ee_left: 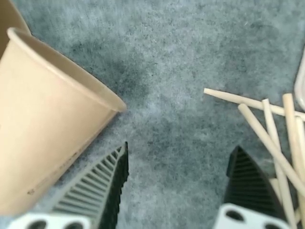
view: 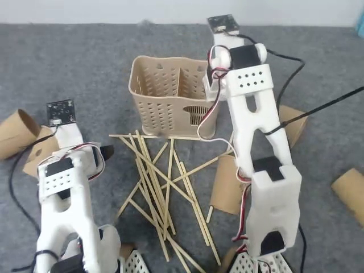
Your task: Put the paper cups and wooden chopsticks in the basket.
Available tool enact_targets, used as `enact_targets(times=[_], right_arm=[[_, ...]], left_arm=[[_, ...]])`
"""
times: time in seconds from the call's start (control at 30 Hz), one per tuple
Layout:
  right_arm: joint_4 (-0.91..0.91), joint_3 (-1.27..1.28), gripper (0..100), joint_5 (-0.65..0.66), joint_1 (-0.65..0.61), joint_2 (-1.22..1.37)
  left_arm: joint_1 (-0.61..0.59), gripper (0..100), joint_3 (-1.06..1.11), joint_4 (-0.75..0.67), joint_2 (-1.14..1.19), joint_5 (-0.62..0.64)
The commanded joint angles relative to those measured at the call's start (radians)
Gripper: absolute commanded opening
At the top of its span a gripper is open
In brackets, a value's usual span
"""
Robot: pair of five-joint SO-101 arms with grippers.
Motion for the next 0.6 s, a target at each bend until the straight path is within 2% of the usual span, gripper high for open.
enact_targets(times=[0.0,0.13,0.4,0.57], right_arm=[[0.044,0.055,22.9,0.031,0.001,-0.225],[0.044,0.157,19.1,0.032,0.016,-0.417],[0.044,0.397,18.8,0.083,0.035,-0.769],[0.042,0.646,18.8,0.114,0.202,-0.972]], left_arm=[[0.0,32,-0.002,-0.028,-0.023,0.012],[0.0,32,-0.002,-0.028,-0.023,0.012],[0.0,32,-0.002,-0.026,-0.023,0.012],[0.0,32,0.004,-0.023,-0.023,0.012]])
